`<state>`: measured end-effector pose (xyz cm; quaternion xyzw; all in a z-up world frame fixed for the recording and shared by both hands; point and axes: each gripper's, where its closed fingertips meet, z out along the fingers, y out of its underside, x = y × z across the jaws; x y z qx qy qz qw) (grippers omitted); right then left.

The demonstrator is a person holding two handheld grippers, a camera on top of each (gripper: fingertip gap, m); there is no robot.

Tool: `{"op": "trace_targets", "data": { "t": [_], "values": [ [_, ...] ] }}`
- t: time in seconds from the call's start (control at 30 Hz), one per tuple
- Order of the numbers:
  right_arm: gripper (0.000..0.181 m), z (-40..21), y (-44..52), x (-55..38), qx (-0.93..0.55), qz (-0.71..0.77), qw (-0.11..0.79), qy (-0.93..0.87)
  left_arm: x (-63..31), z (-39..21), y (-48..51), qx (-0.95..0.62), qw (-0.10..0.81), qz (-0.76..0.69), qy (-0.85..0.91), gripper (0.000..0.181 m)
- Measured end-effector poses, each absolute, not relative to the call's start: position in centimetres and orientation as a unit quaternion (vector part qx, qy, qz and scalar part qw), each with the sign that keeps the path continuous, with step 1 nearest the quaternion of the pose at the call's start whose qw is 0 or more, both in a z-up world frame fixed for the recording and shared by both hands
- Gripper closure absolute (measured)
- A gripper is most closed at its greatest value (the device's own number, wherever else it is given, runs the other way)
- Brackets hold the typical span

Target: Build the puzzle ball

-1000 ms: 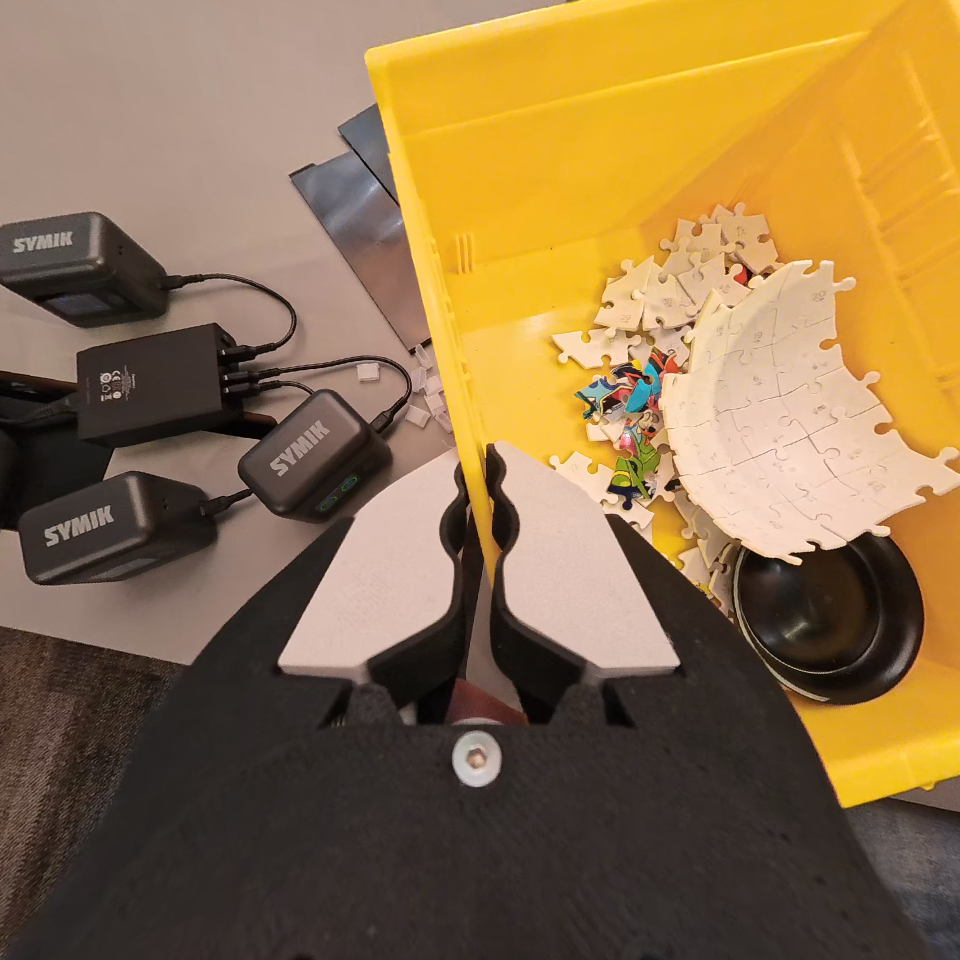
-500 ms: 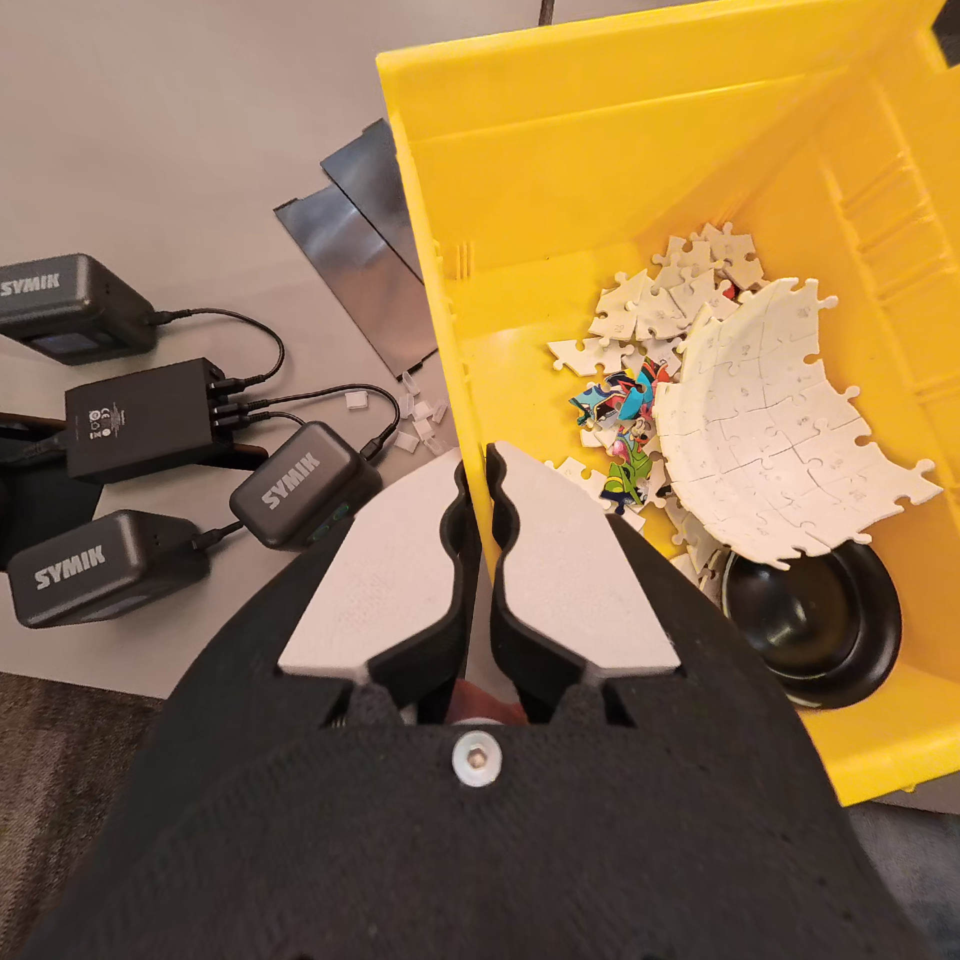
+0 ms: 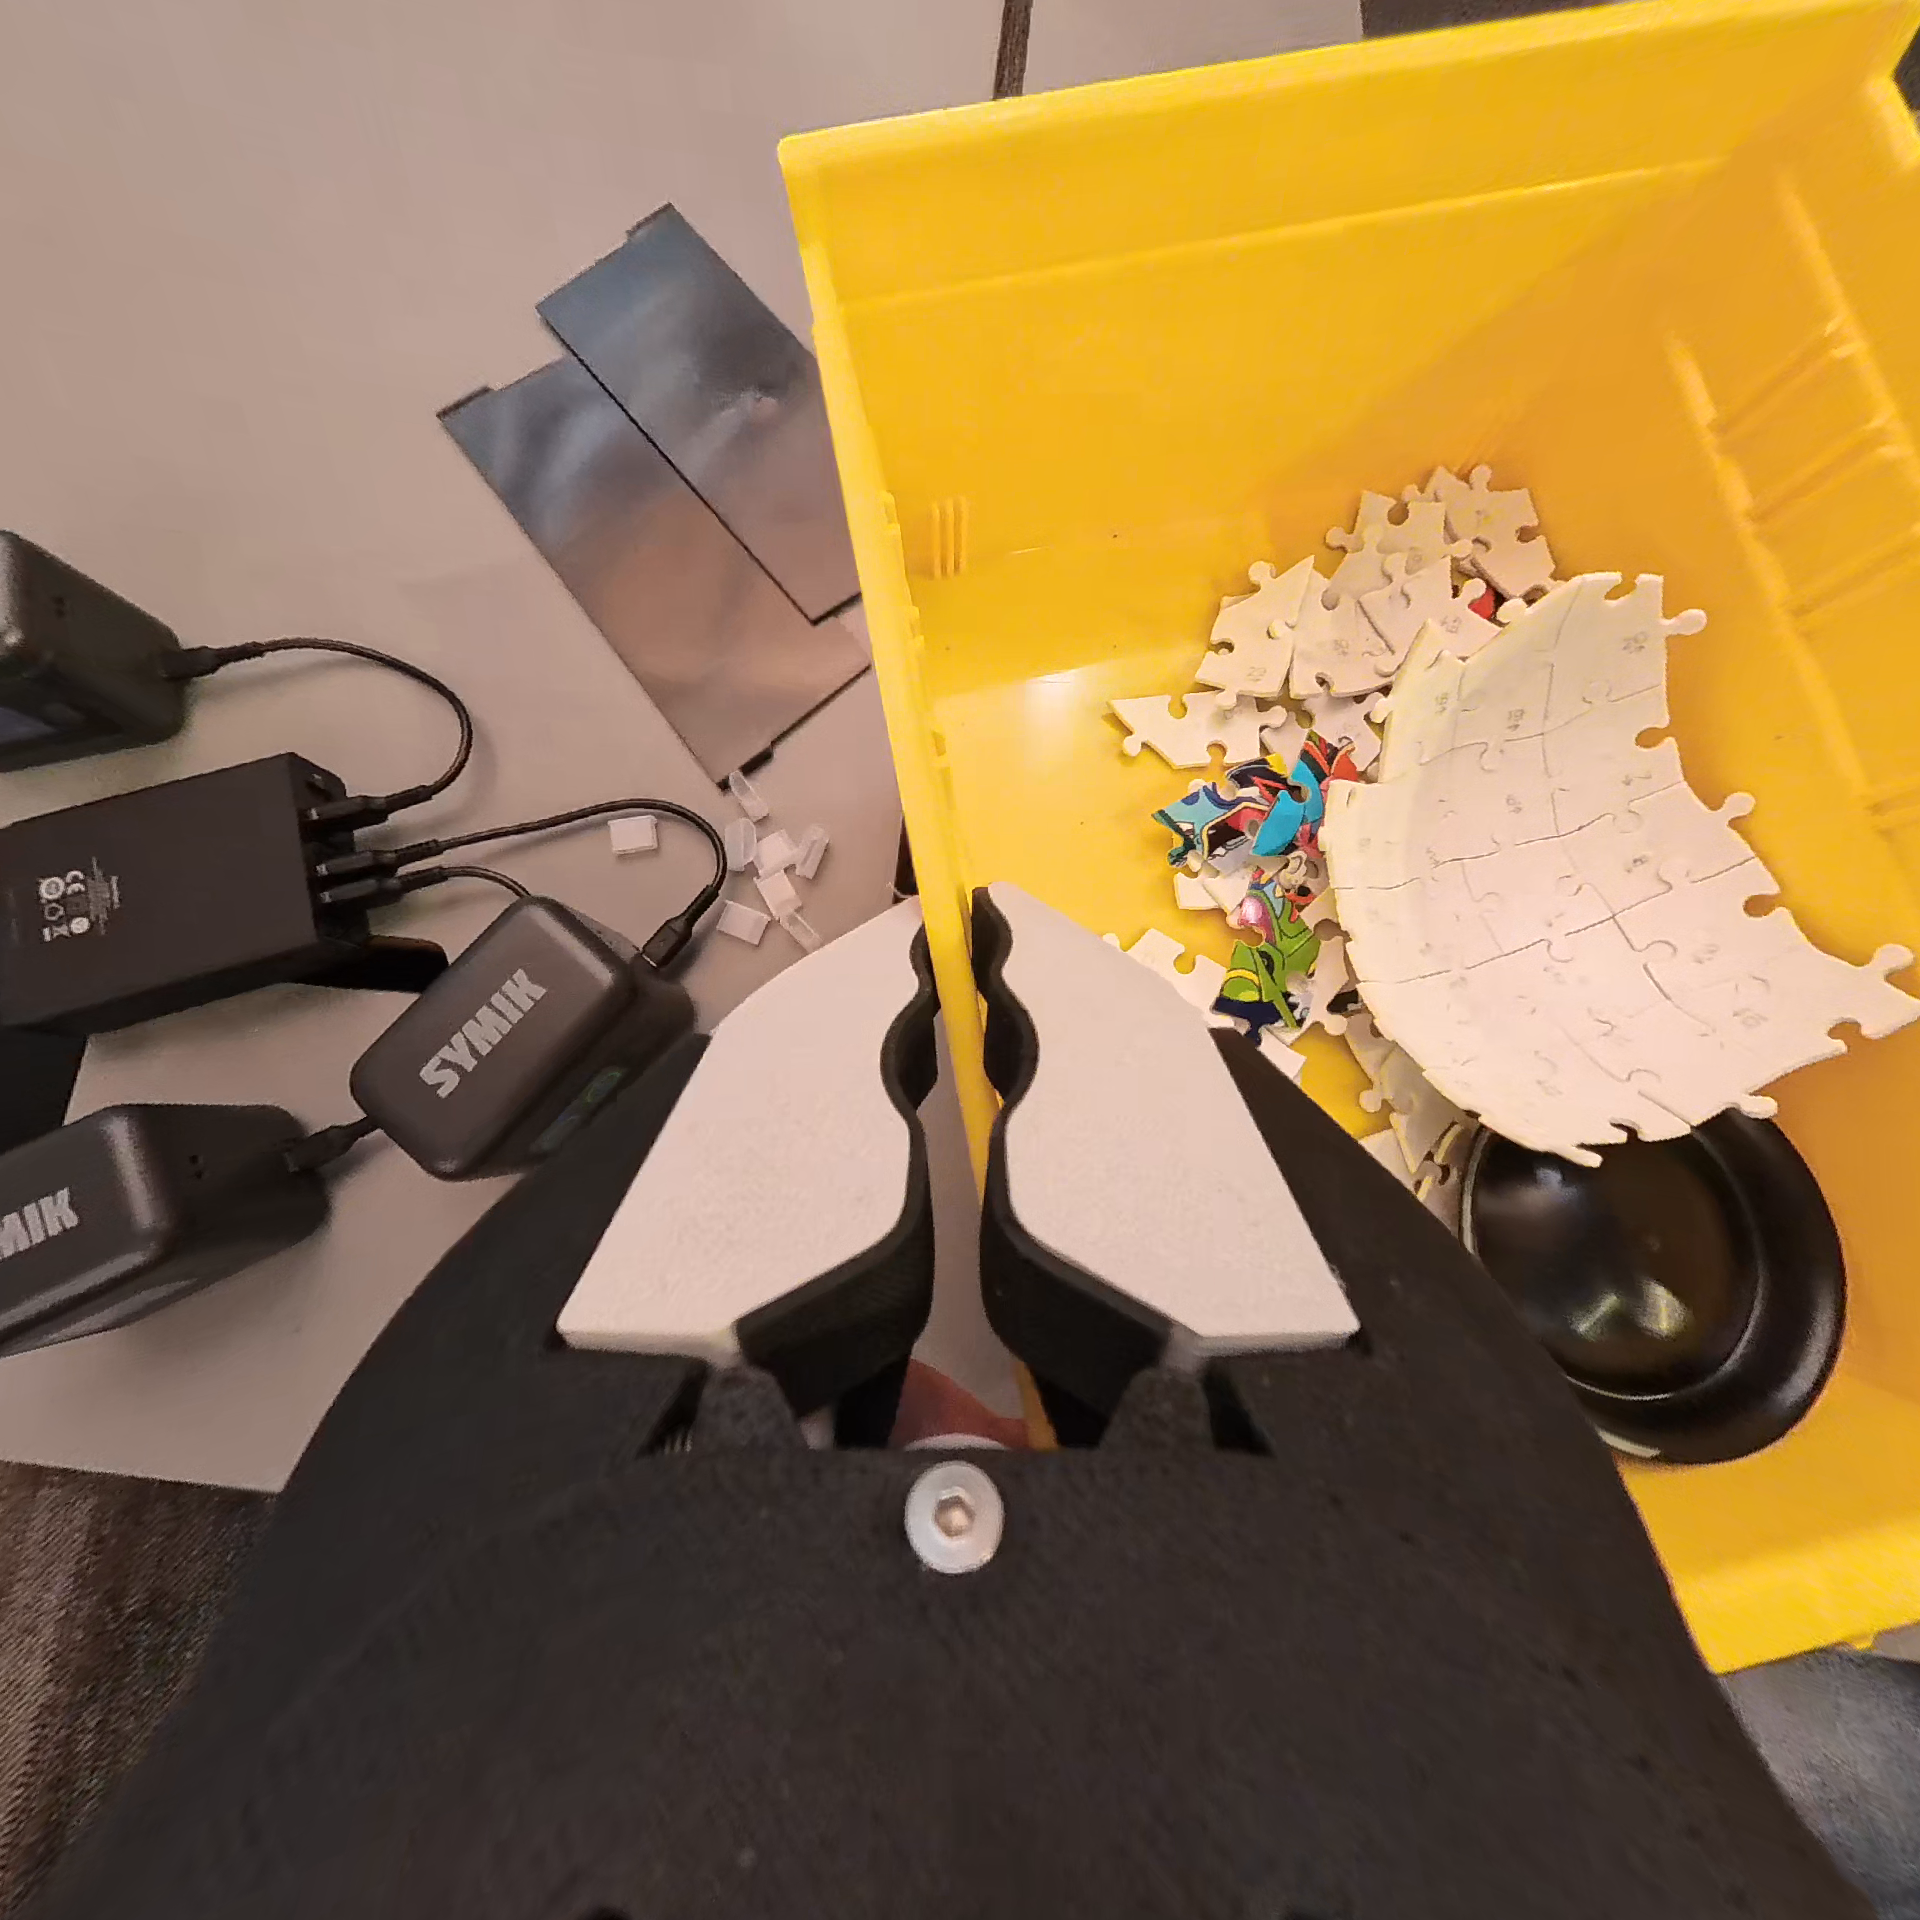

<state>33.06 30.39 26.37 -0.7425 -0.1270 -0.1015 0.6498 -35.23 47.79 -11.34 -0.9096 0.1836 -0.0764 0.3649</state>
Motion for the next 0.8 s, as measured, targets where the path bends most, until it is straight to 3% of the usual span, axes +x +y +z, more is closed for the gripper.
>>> {"op": "trace_targets", "data": {
  "t": [0.3, 0.8],
  "values": [
    [0.18, 15.9, 16.8, 50.8, -0.765, -0.141, 0.627, 0.037, -32.6, -9.8, 51.4, -0.906, 0.357, -0.061, 0.218, 0.178],
    [0.18, -7.3, 12.1, 60.8, -0.827, -0.106, 0.524, 0.175, -24.7, -9.0, 63.7, -0.896, 0.33, -0.046, 0.293, 0.178]
  ]
}}
